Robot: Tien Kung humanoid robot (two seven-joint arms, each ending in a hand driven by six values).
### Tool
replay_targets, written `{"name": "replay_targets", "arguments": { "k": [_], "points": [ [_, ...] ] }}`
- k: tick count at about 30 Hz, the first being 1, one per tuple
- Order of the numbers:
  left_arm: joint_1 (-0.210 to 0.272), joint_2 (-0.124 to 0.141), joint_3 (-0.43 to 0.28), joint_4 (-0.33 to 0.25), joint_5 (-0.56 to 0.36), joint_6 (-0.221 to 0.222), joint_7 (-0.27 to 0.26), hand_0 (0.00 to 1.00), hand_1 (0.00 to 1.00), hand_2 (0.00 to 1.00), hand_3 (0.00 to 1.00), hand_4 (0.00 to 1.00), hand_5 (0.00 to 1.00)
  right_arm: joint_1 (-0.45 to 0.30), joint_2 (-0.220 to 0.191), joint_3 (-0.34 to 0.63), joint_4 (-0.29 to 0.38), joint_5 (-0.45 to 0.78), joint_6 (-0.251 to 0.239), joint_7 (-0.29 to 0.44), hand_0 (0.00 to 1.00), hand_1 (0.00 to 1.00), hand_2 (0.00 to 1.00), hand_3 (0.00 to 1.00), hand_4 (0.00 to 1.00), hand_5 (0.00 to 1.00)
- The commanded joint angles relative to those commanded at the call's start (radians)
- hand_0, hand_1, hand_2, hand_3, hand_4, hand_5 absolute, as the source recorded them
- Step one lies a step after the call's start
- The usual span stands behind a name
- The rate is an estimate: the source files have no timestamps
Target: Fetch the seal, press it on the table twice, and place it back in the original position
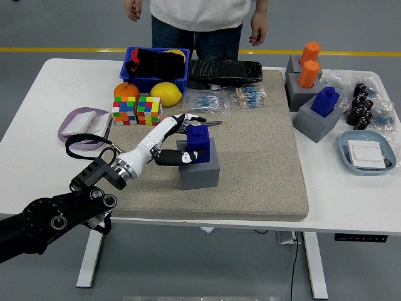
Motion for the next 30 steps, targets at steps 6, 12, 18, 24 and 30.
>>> {"name": "replay_targets", "arguments": {
  "k": [6, 12, 18, 24, 30],
  "points": [
    [-0.004, 0.003, -0.004, -0.004, 0.006, 0.000, 0.003, 0.664, 0.503, 0.528, 0.784, 0.634, 0.002, 0.000, -0.001, 0.001, 0.000, 0.000, 0.000, 0.000, 0.922, 0.824, 0.830, 0.859, 0.998, 0.828],
    [-0.002, 0.009, -0.003, -0.012, 0.021, -0.005, 0.013, 0.665, 0.502, 0.527, 0.784, 0.634, 0.002, -0.002, -0.001, 0.000, 0.001, 0.002, 0.002, 0.000, 0.923, 0.824, 0.830, 0.859, 0.998, 0.830],
    [0.000, 0.011, -0.002, -0.011, 0.023, -0.007, 0.017, 0.663, 0.502, 0.523, 0.784, 0.633, 0.002, -0.002, 0.000, -0.002, 0.001, 0.003, 0.002, -0.001, 0.923, 0.824, 0.829, 0.860, 0.998, 0.832],
    [0.001, 0.005, 0.003, 0.001, 0.013, -0.001, 0.007, 0.663, 0.501, 0.523, 0.782, 0.632, 0.002, -0.001, 0.000, -0.005, 0.001, 0.004, 0.002, 0.000, 0.923, 0.825, 0.830, 0.860, 0.998, 0.832],
    [-0.001, -0.002, 0.014, 0.007, 0.017, 0.004, 0.004, 0.662, 0.500, 0.522, 0.783, 0.631, 0.002, -0.001, -0.001, -0.002, 0.001, 0.003, 0.002, 0.001, 0.923, 0.824, 0.830, 0.860, 0.998, 0.833]
  ]
}}
